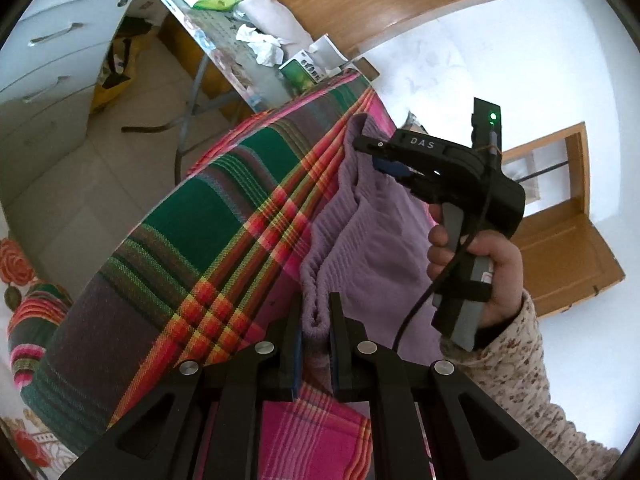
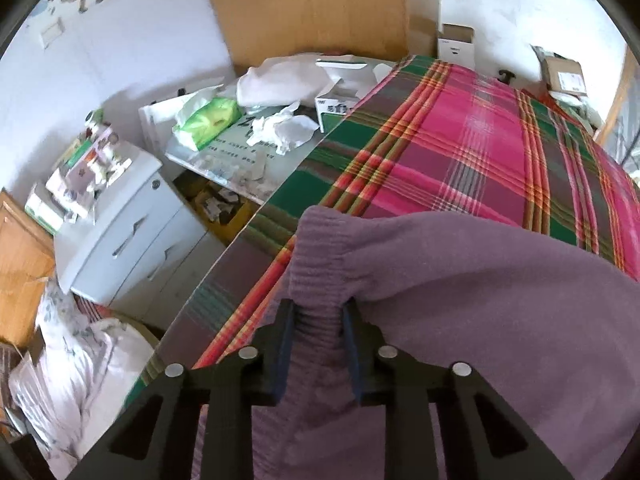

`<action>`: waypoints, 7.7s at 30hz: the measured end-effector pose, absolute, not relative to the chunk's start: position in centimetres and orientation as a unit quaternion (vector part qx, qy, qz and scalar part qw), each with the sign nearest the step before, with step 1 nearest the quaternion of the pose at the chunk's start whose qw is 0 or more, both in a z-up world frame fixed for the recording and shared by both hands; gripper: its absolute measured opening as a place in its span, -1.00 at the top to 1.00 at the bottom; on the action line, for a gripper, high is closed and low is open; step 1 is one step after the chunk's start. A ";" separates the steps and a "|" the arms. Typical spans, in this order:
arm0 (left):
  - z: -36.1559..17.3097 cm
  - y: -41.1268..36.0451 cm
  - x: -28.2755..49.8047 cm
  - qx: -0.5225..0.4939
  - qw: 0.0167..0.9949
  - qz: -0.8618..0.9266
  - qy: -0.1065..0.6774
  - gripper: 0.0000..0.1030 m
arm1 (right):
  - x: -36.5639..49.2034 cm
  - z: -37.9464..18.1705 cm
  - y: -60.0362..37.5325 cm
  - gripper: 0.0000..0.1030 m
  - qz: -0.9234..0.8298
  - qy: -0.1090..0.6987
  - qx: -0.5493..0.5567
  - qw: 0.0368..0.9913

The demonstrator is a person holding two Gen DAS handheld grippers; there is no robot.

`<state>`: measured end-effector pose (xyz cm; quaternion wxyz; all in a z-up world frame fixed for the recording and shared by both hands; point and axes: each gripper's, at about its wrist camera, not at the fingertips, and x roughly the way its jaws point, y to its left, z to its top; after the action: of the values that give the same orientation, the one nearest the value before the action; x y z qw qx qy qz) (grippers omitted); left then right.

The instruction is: Fold clothes

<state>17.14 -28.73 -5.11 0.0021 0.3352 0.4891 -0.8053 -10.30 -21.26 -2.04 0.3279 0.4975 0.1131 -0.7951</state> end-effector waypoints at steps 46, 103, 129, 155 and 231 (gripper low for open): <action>-2.2 -29.1 19.7 0.329 0.041 -0.826 0.455 0.59 | -7.5 3.3 -17.5 0.22 -0.753 0.085 0.512 0.405; -0.4 1.9 11.0 0.466 -0.172 -0.860 0.117 0.36 | 5.3 -2.4 20.7 0.65 -0.895 0.177 0.349 0.215; -0.3 5.0 8.6 0.451 -0.167 -0.874 0.075 0.36 | 7.4 3.0 35.0 0.95 -0.960 0.030 0.276 0.046; -0.4 8.1 7.0 0.447 -0.217 -0.866 0.052 0.35 | 7.4 2.5 43.5 0.94 -0.959 -0.032 0.266 -0.091; -1.1 13.0 2.4 0.500 -0.338 -0.793 0.081 0.35 | 0.3 0.9 48.2 0.86 -0.880 -0.112 0.449 0.108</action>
<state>2.44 12.99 -1.05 -0.3375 0.4999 0.0813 -0.7935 0.29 48.16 0.92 0.1084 0.4490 -0.1118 -0.8799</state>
